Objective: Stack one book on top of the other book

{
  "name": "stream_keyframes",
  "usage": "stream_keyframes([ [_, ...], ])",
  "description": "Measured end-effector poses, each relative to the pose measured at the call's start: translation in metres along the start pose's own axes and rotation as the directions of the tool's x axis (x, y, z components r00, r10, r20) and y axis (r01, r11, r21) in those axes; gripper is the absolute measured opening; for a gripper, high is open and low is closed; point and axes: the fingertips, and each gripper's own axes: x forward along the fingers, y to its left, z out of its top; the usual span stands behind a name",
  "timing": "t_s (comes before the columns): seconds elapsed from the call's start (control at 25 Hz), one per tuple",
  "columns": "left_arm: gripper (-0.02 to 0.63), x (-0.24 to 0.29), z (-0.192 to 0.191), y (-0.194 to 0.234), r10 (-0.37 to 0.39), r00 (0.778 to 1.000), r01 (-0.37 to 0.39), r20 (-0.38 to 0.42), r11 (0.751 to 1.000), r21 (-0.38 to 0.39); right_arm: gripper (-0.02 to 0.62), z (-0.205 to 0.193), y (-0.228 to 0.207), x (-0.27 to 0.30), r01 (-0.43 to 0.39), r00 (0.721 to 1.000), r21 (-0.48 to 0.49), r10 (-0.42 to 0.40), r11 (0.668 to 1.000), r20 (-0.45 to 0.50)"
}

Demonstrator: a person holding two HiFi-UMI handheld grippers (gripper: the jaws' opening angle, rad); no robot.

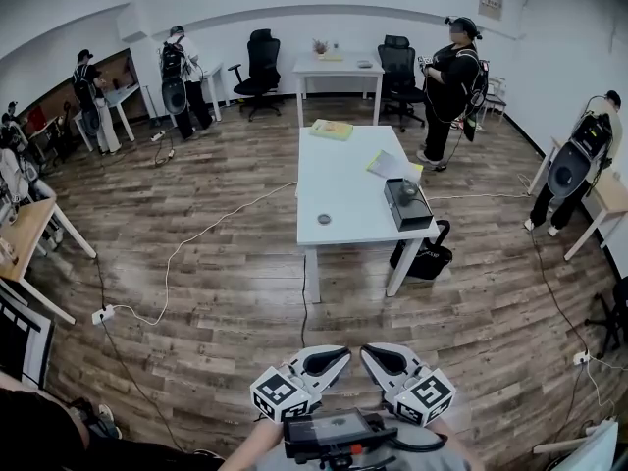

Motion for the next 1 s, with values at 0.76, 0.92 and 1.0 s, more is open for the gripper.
stream_keyframes([
  [0.76,0.032,0.007,-0.011,0.021,-0.008,1.0,0.007,-0.018,0.998,-0.06,0.031,-0.017,-0.025,0.014,0.062,0.997,0.066,-0.06,0.996,-0.039],
  [0.92,0.032,0.018,-0.01,0.046,0.022,1.0,-0.023,-0.018,0.997,-0.068,0.031,-0.014,-0.047,0.033,0.043,0.999,0.062,-0.041,0.997,-0.036],
  [1.0,0.032,0.024,-0.008,0.063,0.042,0.999,-0.043,-0.021,0.997,-0.072,0.031,-0.013,-0.061,0.045,0.033,0.999,0.071,-0.031,0.997,-0.032],
])
